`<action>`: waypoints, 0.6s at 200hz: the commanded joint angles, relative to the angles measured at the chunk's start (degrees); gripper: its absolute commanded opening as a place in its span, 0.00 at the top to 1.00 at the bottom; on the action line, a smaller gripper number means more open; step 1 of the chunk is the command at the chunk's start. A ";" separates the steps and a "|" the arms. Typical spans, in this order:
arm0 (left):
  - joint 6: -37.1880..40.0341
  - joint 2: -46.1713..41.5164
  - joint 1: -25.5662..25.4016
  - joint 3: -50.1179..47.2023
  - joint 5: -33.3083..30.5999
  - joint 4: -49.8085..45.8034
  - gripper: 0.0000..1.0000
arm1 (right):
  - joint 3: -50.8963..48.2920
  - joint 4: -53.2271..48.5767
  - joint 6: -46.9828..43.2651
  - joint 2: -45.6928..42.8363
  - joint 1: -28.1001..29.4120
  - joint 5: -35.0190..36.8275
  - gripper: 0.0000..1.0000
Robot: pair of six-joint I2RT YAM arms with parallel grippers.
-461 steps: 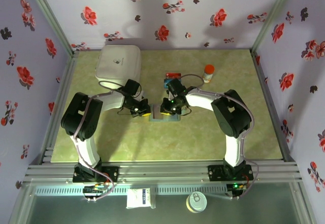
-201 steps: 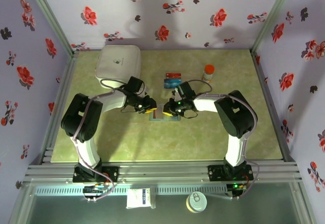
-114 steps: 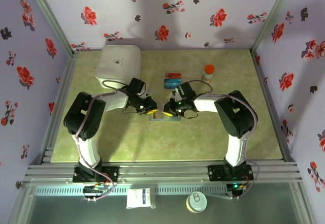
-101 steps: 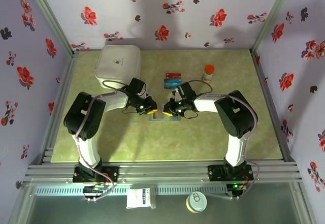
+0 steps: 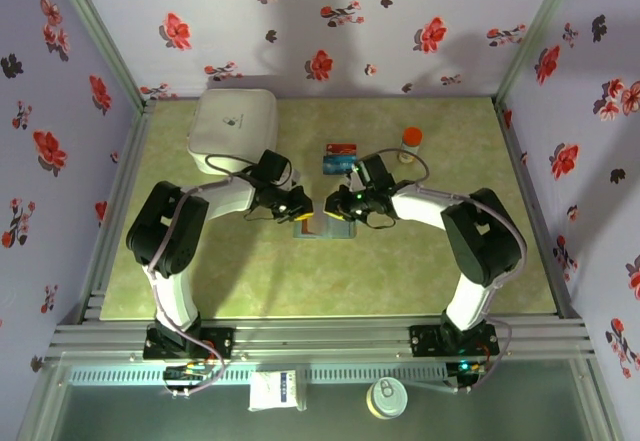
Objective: Take the credit cards out of the card holder
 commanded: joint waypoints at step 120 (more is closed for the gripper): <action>0.52 6.12 -6.04 10.71 2.51 -3.39 0.84 | -3.85 -7.96 -3.61 -7.82 -4.72 5.71 0.80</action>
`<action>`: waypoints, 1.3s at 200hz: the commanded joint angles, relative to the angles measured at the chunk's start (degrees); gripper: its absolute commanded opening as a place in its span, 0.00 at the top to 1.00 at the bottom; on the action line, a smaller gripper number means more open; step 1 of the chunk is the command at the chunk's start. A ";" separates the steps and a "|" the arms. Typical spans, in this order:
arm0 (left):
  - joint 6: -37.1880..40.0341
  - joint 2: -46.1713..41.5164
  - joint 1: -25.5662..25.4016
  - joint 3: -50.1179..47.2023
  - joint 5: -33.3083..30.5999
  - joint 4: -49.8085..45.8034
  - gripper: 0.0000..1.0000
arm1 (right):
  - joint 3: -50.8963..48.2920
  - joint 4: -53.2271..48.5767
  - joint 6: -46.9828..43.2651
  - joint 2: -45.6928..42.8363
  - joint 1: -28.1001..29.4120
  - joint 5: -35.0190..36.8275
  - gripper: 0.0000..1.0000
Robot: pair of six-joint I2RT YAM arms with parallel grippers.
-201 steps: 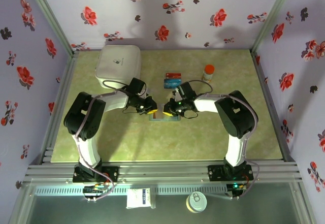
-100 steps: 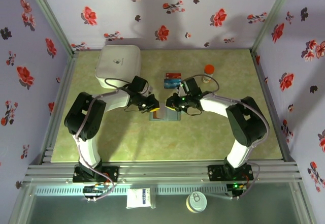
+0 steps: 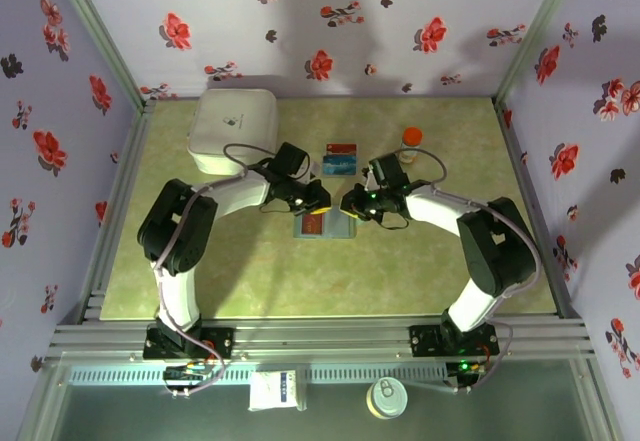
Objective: Take the credit cards out of the card holder
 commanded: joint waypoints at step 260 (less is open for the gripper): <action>2.94 1.90 -0.12 4.60 2.67 -0.83 0.61 | 1.15 -7.84 -1.13 -5.02 2.15 6.01 0.70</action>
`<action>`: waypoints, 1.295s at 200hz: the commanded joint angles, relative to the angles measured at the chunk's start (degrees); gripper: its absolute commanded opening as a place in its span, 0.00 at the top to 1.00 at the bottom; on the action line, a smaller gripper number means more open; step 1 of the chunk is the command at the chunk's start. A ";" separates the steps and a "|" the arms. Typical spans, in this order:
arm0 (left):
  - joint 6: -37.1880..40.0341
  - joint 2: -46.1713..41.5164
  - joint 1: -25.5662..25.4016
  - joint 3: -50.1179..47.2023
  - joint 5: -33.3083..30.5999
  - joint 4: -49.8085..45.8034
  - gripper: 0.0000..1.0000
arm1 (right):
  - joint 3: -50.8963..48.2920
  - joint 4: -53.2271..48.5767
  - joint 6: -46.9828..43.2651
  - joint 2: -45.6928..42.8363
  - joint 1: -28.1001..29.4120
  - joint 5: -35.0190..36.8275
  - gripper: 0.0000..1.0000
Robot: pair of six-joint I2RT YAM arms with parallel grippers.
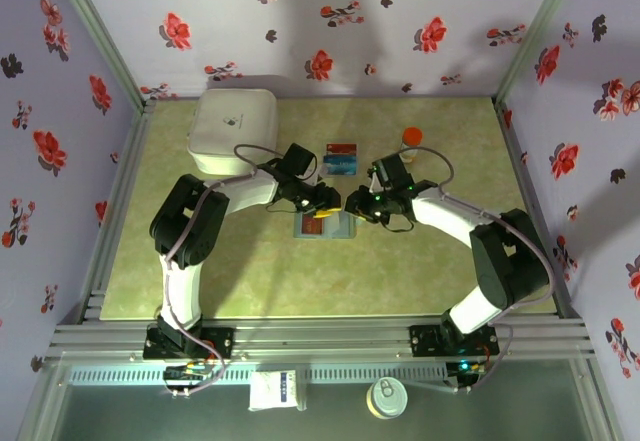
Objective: Take the credit cards out of the card holder
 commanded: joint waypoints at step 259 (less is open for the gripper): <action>5.46 -9.45 11.39 -13.78 0.83 0.19 0.88 | 12.67 3.11 3.29 16.55 8.11 -2.61 0.76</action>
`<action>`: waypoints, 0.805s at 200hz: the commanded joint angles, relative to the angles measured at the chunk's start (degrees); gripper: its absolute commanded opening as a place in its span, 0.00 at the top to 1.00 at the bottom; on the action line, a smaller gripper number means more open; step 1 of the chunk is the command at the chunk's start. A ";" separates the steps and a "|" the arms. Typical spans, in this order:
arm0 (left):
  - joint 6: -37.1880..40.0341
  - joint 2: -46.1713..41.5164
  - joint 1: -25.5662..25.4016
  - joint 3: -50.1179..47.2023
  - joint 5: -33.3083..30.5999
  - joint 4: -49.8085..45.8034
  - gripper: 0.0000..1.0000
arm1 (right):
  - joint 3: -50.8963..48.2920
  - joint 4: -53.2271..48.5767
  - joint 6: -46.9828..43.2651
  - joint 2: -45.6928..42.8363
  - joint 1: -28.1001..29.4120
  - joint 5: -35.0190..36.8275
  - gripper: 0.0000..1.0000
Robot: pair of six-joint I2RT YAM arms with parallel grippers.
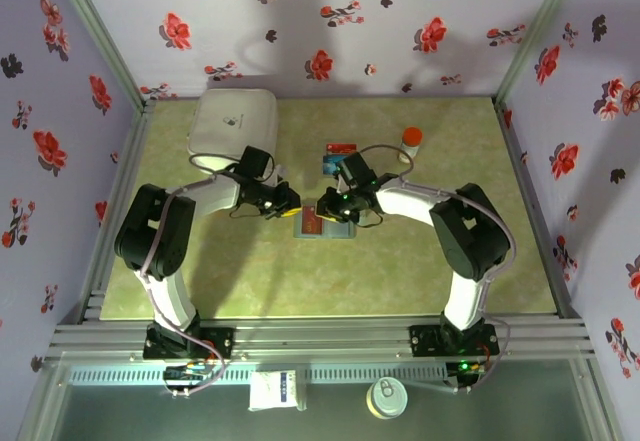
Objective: Take the credit cards out of the card holder
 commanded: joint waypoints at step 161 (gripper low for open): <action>1.80 4.95 -0.26 0.46 2.73 0.84 0.99 | 2.70 1.16 0.53 4.96 0.29 -2.82 0.76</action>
